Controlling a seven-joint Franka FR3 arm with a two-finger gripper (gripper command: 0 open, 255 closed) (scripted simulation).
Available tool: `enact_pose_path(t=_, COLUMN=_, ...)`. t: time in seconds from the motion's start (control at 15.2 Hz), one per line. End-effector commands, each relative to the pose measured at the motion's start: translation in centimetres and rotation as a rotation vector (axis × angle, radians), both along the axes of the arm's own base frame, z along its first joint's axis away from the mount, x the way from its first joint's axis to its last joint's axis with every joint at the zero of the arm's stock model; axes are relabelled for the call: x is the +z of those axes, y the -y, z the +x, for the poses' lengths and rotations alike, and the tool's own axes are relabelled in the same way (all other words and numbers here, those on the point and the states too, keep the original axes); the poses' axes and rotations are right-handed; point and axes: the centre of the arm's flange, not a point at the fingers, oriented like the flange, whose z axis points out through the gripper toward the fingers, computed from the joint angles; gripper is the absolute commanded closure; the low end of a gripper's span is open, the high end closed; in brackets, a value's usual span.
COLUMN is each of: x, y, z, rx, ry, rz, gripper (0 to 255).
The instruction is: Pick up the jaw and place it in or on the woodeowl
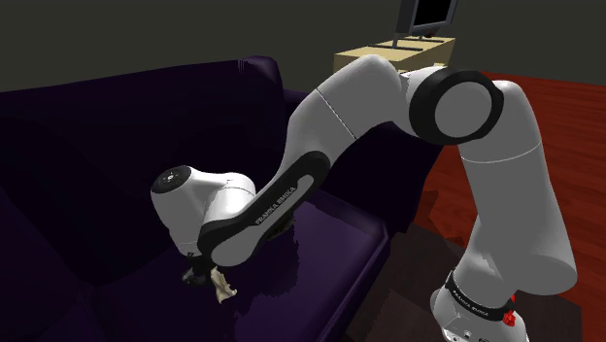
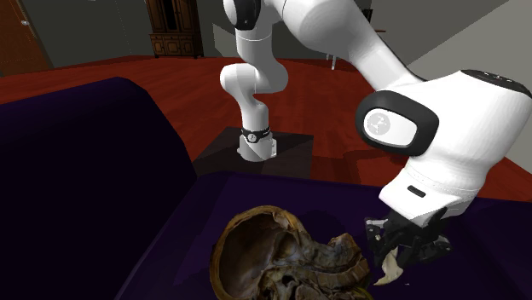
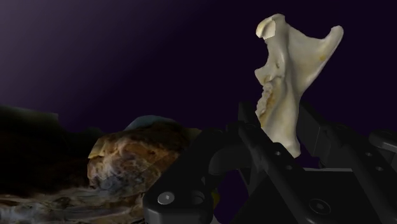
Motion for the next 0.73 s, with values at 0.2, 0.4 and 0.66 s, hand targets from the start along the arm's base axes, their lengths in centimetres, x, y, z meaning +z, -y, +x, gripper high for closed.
enact_pose_path(t=0.2, x=2.6, y=0.1, z=0.0, rx=0.0, ry=0.0, rz=0.0, gripper=255)
enact_pose_path(t=0.4, x=4.1, y=0.1, z=0.0, rx=0.0, ry=0.0, rz=0.0, gripper=255)
enact_pose_path(t=0.66, x=6.3, y=0.1, z=0.0, rx=0.0, ry=0.0, rz=0.0, gripper=255)
